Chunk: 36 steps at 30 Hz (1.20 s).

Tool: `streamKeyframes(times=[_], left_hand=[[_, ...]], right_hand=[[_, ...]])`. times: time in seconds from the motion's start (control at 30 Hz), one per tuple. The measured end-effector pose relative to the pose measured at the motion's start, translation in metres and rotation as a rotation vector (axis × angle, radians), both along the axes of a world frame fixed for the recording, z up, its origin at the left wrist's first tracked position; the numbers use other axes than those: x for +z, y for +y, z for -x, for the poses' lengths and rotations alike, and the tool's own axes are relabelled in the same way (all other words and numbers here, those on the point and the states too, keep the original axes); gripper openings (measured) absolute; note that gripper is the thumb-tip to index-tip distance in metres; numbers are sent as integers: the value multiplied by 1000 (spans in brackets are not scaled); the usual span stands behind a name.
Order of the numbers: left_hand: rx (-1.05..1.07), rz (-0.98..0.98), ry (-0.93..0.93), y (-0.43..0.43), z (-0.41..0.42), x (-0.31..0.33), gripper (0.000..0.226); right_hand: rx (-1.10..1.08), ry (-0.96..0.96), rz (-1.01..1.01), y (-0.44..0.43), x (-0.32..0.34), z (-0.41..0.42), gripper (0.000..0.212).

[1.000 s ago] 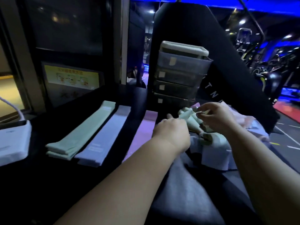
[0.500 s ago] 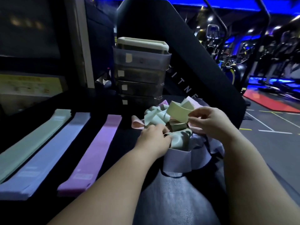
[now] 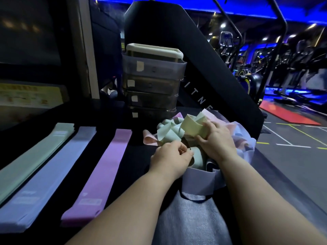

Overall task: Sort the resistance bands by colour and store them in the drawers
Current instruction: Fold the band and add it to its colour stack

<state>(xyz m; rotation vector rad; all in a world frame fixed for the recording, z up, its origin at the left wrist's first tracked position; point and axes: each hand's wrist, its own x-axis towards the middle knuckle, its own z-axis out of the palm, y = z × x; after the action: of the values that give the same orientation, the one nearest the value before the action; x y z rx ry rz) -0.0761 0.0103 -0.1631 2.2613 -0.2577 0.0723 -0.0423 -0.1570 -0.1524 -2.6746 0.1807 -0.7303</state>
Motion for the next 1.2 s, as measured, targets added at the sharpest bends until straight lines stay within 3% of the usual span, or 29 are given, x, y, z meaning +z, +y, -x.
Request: streamKeyframes(times=[0.1,0.23,0.33,0.43,0.57,0.67,0.8,0.87,0.97,1.03,1.1,1.2], left_hand=[[2,51,8,1,-1,-1,23],[26,181,14,3,-6,-2,21],[9,442,43,3,-8,2,29],[-22,683,102,5,-3,12,33],[-17,798,153,10,4,19,42],[-2,836,193,13,7,21,30],[-45,909,216,16,8,26,22],[-31,903,193,17,11,29,21],[6,847,174,17,13,29,22],[19,776,130,17,12,27,25],[-18,731,79,16,13,26,24],[-146,686,-3,12,19,25,22]], right_hand=[[-30,-85,-7,2,1,0,11],[62,-225,-87,8,12,10,8],[238,-313,-131,15,20,22,7],[480,-409,15,21,23,29,19],[629,-367,16,33,23,40,13],[692,-240,-108,40,22,50,17],[659,-74,-219,43,28,60,14],[655,-80,-373,45,31,65,7],[635,-98,-654,48,32,65,22],[506,-160,-769,47,29,56,20],[307,-204,-707,40,25,47,23],[132,-46,-600,33,22,41,48]])
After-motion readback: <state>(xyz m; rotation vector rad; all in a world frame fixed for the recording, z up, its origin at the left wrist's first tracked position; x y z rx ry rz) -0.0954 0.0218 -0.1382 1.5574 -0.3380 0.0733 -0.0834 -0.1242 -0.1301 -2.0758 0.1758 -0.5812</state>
